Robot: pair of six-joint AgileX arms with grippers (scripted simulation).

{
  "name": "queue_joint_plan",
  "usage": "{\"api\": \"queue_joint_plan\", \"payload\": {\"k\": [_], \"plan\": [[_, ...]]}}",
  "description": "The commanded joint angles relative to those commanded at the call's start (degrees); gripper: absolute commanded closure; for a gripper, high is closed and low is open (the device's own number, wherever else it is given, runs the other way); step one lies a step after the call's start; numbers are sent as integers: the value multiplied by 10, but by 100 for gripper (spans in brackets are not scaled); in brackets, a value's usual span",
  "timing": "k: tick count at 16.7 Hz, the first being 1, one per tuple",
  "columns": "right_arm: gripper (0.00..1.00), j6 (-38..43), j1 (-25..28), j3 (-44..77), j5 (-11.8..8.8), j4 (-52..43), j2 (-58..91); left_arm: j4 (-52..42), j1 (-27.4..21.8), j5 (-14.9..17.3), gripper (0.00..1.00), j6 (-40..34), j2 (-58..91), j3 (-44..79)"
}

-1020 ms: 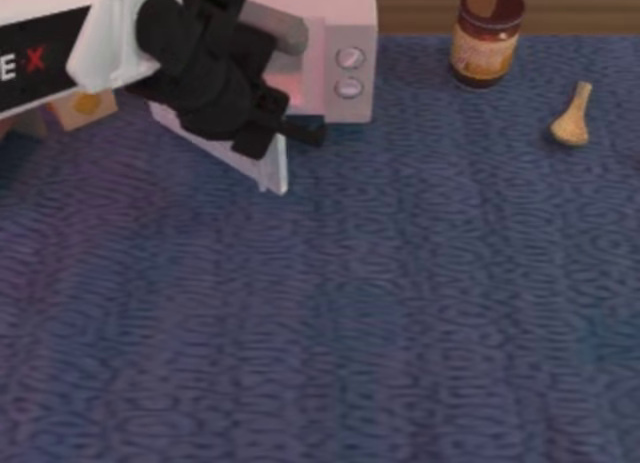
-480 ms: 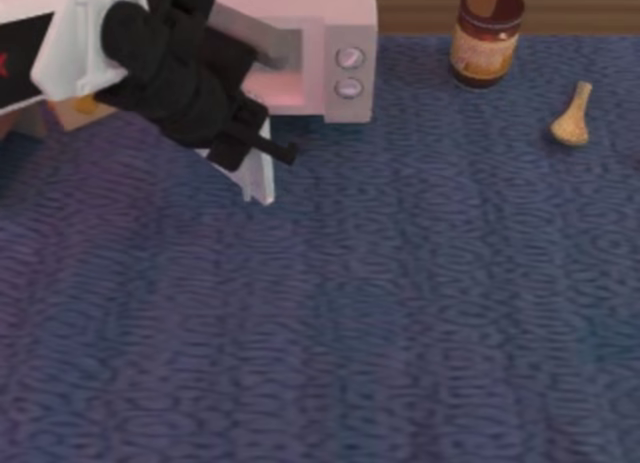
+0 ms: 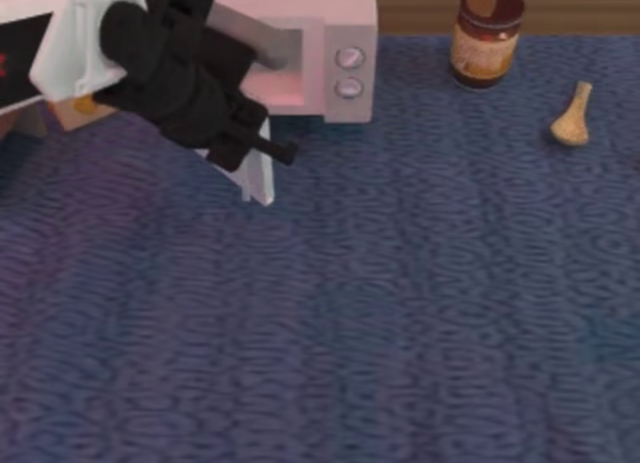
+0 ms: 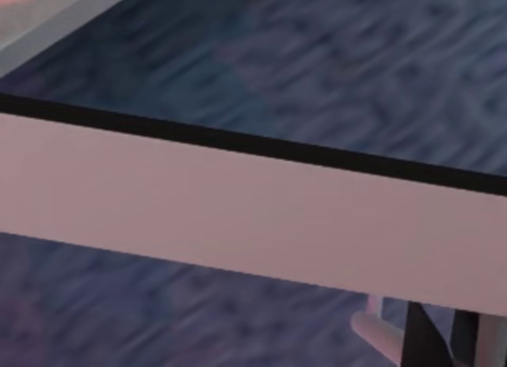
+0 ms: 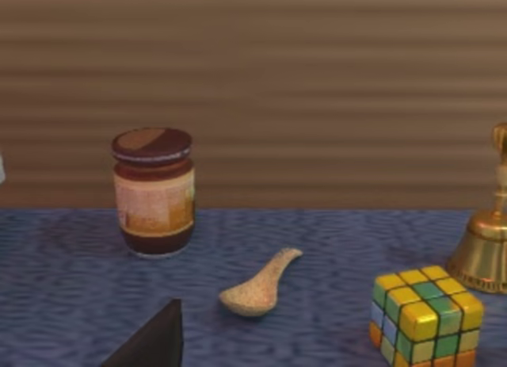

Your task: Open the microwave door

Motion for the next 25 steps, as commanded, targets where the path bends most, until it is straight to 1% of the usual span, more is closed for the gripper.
{"api": "queue_joint_plan", "payload": {"k": [14,16,18,23,25], "plan": [[0,0,0,0,0,0,0,0,0,0,100,0,0,0],[0,0,0,0,0,0,0,0,-2,4,100,0,1,-2],[0,0,0,0,0,0,0,0,5,13,100,17,-5,-6],[0,0,0,0,0,0,0,-13,32,48,100,87,-22,-33],[0,0,0,0,0,0,0,-10,37,54,100,98,-29,-34]]}}
